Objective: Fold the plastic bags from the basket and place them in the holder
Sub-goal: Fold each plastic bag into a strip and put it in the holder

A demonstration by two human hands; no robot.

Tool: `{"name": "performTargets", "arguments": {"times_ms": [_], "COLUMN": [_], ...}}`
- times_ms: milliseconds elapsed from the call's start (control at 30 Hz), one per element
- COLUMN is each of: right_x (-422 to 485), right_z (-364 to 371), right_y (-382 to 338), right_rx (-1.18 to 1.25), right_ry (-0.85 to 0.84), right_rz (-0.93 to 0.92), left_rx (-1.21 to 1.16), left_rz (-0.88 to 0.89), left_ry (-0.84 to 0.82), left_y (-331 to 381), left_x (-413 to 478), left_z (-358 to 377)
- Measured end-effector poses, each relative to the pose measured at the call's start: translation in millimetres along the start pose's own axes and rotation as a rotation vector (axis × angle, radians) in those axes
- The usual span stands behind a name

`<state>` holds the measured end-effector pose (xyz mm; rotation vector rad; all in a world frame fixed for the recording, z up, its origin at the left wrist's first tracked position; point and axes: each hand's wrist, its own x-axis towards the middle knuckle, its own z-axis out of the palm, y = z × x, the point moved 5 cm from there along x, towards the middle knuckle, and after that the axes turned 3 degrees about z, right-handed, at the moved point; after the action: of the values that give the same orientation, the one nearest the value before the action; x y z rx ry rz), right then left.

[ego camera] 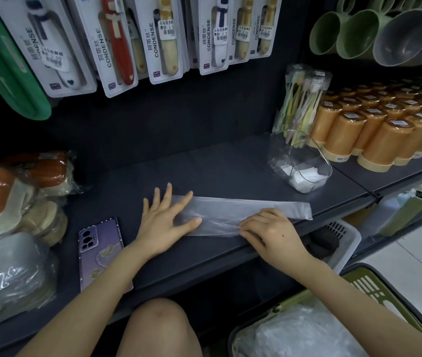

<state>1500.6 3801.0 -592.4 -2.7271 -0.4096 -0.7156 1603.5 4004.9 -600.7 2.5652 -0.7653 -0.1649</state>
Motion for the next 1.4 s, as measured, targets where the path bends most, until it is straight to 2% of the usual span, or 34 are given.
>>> {"name": "performTargets", "arguments": {"times_ms": [67,100,167,233,333,433,567,700,800,833,867,933,1000,1033,1100,1167,1400], "right_x": [5,8,17,29,45,55,57,58,60,61,61,60,60,61,61,61,60], "right_z": [-2,-4,-6,-5,0,7,11,15,16,16,16,16,16,17,17,17,17], "right_y": [7,11,17,23,35,45,55,60,59,59,59,59,58,59,58,57,55], "right_rx": [0.048,0.078,0.172,0.260,0.312,0.385,0.468,0.361,0.318,0.309,0.299,0.292,0.288,0.283,0.265,0.235,0.153], "right_ry": [-0.013,-0.032,-0.101,-0.218,-0.347,-0.358,-0.339,-0.362,-0.379,-0.384,-0.386,-0.382,-0.379,-0.380,-0.386,-0.387,-0.382], "right_rz": [0.104,0.165,0.277,0.383,0.514,0.603,0.730,0.760,0.775,0.774,0.773,0.771,0.765,0.763,0.762,0.757,0.753], "left_rx": [-0.053,-0.110,-0.244,-0.274,-0.347,-0.425,-0.411,-0.457,-0.525,-0.413,-0.215,0.112,0.231,0.249,0.282,0.304,0.326], "left_rz": [0.105,0.148,0.143,0.078,-0.029,-0.130,-0.172,-0.264,-0.414,-0.429,-0.364,-0.084,0.142,0.165,0.103,0.008,-0.082], "left_ry": [0.165,0.196,0.132,0.054,0.098,0.130,0.071,0.093,0.212,0.316,0.457,0.599,0.500,0.390,0.176,0.049,-0.007], "left_y": [2,1,-1,-6,-16,-21,-20,-21,-26,-26,-23,1,21,25,29,21,14], "left_x": [-8,-12,-15,-11,4,15,18,19,17,14,10,3,2,5,8,11,13], "left_z": [-14,-19,-22,-21,-25,-26,-23,-27,-33,-38,-44,-44,-22,-9,9,22,31]}}
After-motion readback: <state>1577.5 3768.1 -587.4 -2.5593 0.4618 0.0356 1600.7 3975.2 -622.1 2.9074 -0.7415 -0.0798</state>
